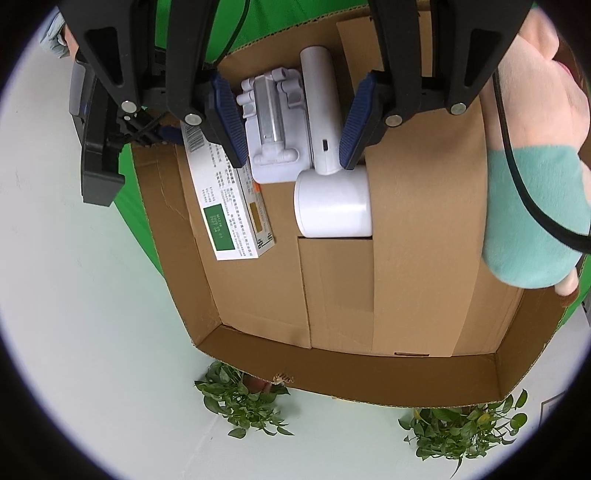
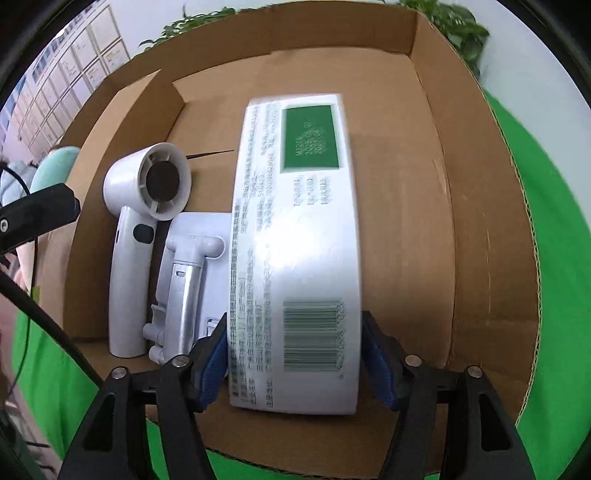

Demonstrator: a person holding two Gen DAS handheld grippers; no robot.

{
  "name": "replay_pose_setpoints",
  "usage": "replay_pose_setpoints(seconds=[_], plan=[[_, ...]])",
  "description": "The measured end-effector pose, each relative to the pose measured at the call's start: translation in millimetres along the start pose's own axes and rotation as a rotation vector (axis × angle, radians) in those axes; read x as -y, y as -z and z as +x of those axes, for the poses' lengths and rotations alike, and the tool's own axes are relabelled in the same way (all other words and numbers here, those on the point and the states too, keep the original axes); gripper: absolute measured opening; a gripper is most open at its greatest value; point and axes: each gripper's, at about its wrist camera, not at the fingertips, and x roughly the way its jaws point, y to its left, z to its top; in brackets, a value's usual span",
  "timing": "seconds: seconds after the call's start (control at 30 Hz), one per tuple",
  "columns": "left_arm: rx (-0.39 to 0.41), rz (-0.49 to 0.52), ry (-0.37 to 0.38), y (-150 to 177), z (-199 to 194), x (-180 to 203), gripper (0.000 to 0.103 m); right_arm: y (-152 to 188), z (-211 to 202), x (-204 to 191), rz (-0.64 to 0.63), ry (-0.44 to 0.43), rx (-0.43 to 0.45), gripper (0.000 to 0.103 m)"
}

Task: Organize objects

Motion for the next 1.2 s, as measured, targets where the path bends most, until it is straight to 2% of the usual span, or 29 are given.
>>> replay_pose_setpoints(seconds=[0.23,0.5,0.53,0.57,0.6,0.63,0.67,0.7,0.73,0.8,0.9,0.97,1.0,1.03,1.1,1.2], plan=[[0.044,-0.007,-0.017,13,-10,-10,0.051,5,-10,3,0.026,-0.008,0.006,0.066],[0.128,0.048,-0.124,37,-27,-9,0.052,13,-15,-5,0.01,-0.006,-0.001,0.066],[0.142,0.054,-0.144,40,-29,-9,0.052,14,-18,-5,0.005,0.004,0.004,0.068],[0.158,0.061,-0.165,43,-30,-9,0.054,16,-22,-5,0.0,0.02,0.014,0.075],[0.184,0.07,-0.201,48,-33,-10,0.056,19,-28,-6,-0.007,0.042,0.036,0.084],[0.204,0.075,-0.232,52,-34,-10,0.063,23,-38,-7,-0.015,0.053,0.078,0.089],[0.231,0.08,-0.271,56,-35,-9,0.07,28,-51,-9,-0.026,0.054,0.137,0.099],[0.268,0.087,-0.323,63,-37,-8,0.073,37,-66,-14,-0.039,0.05,0.214,0.103],[0.293,0.091,-0.356,68,-38,-7,0.08,43,-76,-20,-0.053,0.046,0.267,0.103],[0.342,0.108,-0.44,81,-36,-3,0.082,56,-91,-31,-0.083,0.039,0.35,0.103],[0.368,0.1,-0.518,97,-32,-4,0.082,73,-98,-41,-0.069,0.067,0.451,0.103],[0.389,0.102,-0.536,102,-29,-4,0.082,85,-94,-45,-0.047,0.082,0.491,0.103],[0.41,0.106,-0.547,104,-29,-3,0.083,74,-82,-57,-0.037,0.081,0.501,0.103],[0.422,0.108,-0.556,105,-28,-1,0.084,81,-81,-56,-0.032,0.079,0.518,0.103],[0.443,0.1,-0.562,105,-26,-1,0.087,73,-72,-57,-0.04,0.097,0.54,0.103],[0.462,0.1,-0.56,106,-24,-1,0.092,72,-60,-56,-0.028,0.121,0.526,0.103]])
